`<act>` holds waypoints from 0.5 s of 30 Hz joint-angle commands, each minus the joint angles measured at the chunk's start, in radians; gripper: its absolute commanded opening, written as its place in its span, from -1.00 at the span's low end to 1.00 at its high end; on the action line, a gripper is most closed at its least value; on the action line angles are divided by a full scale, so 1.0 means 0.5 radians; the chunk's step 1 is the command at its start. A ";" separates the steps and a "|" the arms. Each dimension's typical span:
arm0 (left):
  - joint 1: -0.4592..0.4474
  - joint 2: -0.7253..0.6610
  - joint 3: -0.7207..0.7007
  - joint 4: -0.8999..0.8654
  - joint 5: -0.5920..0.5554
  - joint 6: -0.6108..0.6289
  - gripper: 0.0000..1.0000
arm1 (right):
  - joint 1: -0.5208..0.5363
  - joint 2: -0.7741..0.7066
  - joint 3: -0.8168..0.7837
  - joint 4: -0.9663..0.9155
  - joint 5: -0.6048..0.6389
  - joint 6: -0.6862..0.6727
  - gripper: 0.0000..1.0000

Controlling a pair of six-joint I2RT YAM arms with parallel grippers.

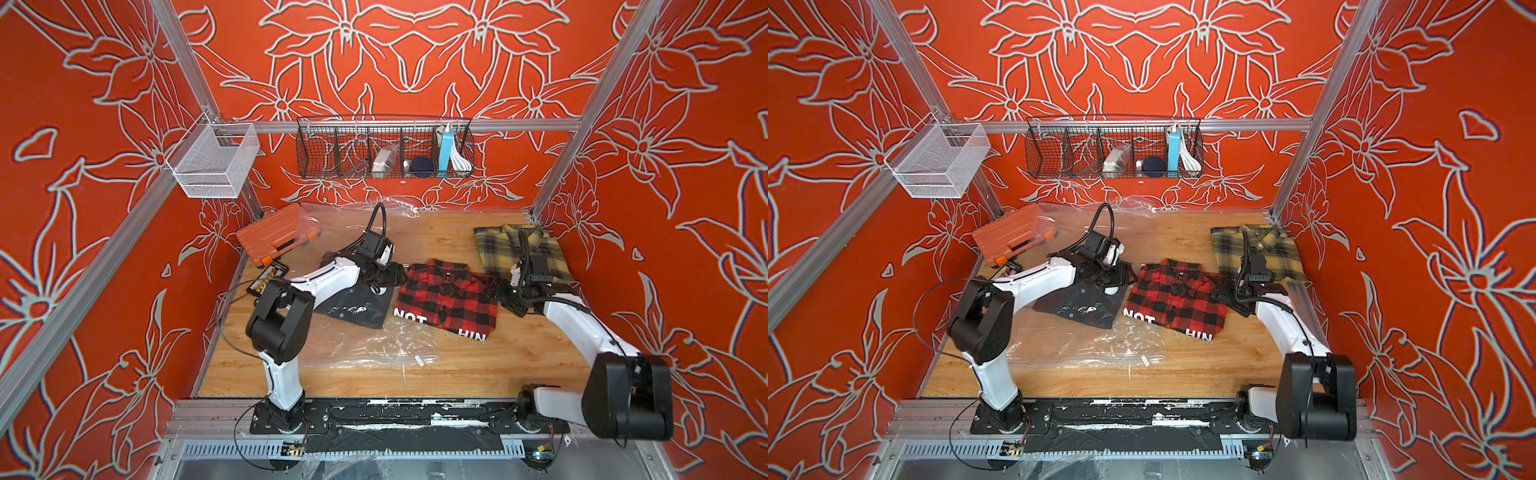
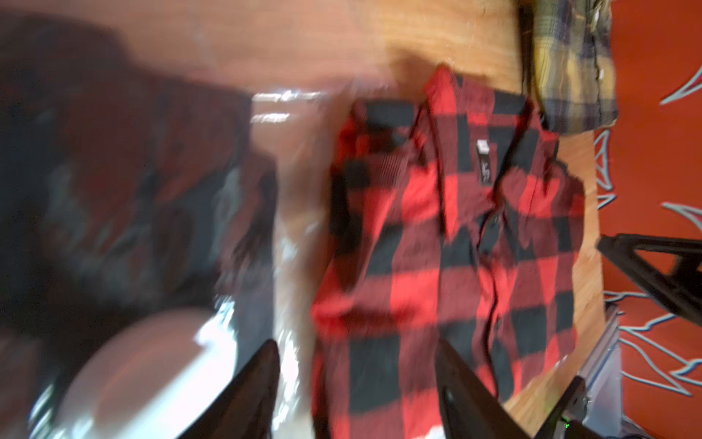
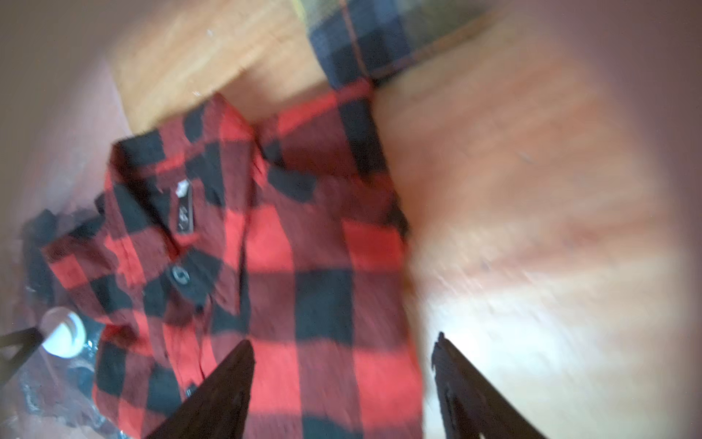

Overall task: Place the folded shirt into the vacuum bag
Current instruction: Adjust the shirt at the center of the board.

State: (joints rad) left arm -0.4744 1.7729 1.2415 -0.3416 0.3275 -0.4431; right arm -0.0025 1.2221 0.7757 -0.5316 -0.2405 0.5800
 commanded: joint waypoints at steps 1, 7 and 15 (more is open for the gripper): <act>-0.048 -0.172 -0.201 -0.140 -0.172 -0.047 0.31 | 0.000 -0.225 -0.060 -0.425 0.269 -0.087 0.59; -0.200 -0.243 -0.334 -0.015 -0.098 -0.046 0.27 | 0.132 -0.298 -0.145 -0.493 0.068 -0.039 0.51; -0.254 0.038 -0.245 -0.004 -0.049 0.027 0.10 | 0.194 0.040 -0.182 -0.075 -0.249 0.112 0.32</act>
State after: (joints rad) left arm -0.5941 1.7603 1.1057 -0.3325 0.3004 -0.4515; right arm 0.0860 1.1976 0.6746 -0.6483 -0.2852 0.6033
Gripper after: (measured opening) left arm 0.557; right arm 0.671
